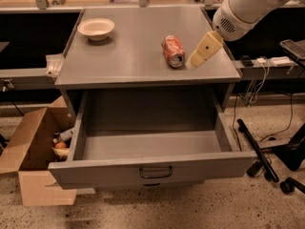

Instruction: Place coke can into top drawer

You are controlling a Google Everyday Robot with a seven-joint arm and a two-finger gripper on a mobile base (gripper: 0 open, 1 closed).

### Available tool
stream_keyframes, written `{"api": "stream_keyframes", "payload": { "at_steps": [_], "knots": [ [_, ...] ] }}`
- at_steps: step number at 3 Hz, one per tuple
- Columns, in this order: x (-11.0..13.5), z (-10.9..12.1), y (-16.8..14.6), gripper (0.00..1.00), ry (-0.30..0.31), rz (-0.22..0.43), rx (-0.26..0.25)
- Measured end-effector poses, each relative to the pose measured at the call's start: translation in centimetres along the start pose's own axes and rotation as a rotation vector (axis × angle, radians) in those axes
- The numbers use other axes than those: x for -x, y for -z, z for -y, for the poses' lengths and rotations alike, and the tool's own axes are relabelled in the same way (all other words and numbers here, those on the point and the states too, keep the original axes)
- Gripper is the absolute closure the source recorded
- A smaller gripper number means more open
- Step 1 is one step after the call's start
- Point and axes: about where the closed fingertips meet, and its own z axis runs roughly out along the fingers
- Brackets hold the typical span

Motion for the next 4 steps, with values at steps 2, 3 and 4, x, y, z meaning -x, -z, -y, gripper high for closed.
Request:
{"api": "stream_keyframes", "payload": {
  "at_steps": [2, 3, 4],
  "knots": [
    [4.4, 2.4, -5.1, 0.00, -0.132, 0.030, 0.005],
    [6.7, 4.0, -9.7, 0.00, -0.280, 0.047, 0.053],
    [8.2, 4.2, -12.0, 0.00, -0.340, 0.056, 0.090]
  ]
}}
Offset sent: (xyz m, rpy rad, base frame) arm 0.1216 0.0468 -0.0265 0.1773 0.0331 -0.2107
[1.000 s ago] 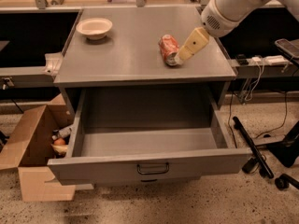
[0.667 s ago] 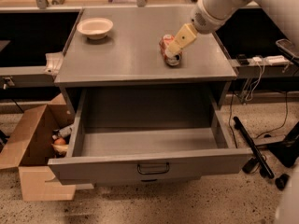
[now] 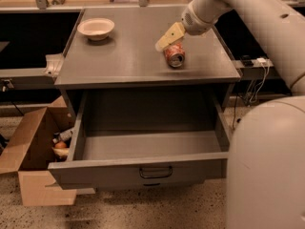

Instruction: Place coke can into top drawer

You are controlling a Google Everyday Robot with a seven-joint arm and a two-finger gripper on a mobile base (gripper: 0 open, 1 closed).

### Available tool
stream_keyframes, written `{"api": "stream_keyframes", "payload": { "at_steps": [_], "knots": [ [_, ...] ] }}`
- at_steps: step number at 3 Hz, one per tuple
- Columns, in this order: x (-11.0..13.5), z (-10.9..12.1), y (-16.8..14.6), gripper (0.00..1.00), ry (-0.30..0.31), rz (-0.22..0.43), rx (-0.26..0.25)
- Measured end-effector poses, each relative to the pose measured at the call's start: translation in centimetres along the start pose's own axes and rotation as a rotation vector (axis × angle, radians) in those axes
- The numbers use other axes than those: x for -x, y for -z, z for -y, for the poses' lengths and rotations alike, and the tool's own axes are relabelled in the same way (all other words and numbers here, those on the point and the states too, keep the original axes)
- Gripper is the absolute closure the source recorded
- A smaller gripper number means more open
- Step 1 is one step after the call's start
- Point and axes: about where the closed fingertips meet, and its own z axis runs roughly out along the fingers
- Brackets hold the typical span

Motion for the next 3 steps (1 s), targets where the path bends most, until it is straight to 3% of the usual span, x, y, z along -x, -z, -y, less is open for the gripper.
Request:
{"api": "stream_keyframes", "payload": {
  "at_steps": [1, 3],
  "knots": [
    [1.1, -0.8, -2.0, 0.00, -0.022, -0.012, 0.035],
    [-0.1, -1.2, -6.6, 0.46, -0.082, -0.084, 0.094]
  ]
}}
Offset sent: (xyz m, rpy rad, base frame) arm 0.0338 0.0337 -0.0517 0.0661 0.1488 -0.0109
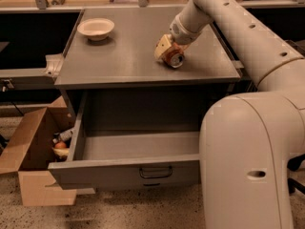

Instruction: Place coke can into top drawer

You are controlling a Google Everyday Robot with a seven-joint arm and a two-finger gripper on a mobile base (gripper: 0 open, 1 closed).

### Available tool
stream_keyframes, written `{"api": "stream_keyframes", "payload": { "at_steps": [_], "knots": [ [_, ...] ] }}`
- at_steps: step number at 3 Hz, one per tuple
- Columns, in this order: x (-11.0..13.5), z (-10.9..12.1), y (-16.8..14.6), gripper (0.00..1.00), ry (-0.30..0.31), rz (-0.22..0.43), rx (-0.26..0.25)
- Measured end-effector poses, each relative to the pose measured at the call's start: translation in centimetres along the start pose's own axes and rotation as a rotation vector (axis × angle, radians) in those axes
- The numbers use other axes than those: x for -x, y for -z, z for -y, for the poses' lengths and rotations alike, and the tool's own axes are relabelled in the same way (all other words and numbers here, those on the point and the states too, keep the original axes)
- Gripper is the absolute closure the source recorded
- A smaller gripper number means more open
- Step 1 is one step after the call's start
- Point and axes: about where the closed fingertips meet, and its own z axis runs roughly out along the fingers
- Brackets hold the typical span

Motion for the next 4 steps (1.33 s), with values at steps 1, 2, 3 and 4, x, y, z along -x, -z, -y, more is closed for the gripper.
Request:
{"api": "stream_keyframes", "payload": {
  "at_steps": [1, 2, 3, 4],
  "knots": [
    [0.0, 0.1, 0.2, 0.69, 0.000, 0.002, 0.002],
    [1.1, -1.4, 3.7, 0.92, 0.072, 0.102, 0.026],
    [2.4, -4.9, 12.2, 1.00, 0.210, 0.329, 0.082],
    [2.6, -5.8, 14.0, 1.00, 0.260, 0.385, 0.097]
  ]
}}
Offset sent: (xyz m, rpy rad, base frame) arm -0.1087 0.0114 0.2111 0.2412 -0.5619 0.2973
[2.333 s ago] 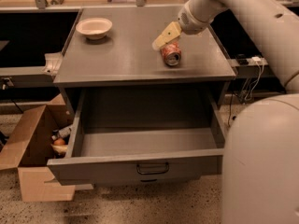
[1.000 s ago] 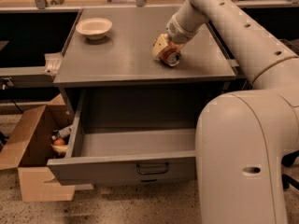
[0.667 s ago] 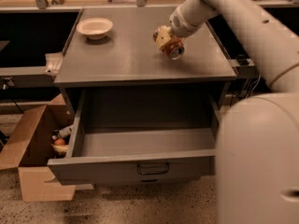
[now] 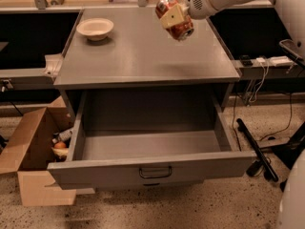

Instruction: Place coke can into top drawer

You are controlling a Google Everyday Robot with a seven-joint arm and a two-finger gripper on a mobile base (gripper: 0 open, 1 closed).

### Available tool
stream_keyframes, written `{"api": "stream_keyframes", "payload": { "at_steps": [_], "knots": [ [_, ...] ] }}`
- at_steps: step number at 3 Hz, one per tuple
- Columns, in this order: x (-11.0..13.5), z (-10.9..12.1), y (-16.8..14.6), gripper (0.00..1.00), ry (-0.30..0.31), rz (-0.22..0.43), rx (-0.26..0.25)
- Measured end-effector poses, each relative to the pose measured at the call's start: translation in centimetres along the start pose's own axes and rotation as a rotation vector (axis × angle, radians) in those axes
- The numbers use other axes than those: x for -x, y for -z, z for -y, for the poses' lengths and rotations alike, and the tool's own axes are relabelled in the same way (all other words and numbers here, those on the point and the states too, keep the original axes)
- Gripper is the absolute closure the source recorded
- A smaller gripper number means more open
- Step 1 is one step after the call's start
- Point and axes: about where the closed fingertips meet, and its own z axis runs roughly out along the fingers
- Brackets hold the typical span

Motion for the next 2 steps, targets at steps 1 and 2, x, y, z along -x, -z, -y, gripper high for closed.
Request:
{"api": "stream_keyframes", "payload": {
  "at_steps": [1, 2],
  "knots": [
    [-1.0, -0.5, -0.7, 1.00, 0.022, -0.030, 0.017],
    [-2.1, -2.8, 1.0, 1.00, 0.120, -0.049, 0.029]
  ]
}}
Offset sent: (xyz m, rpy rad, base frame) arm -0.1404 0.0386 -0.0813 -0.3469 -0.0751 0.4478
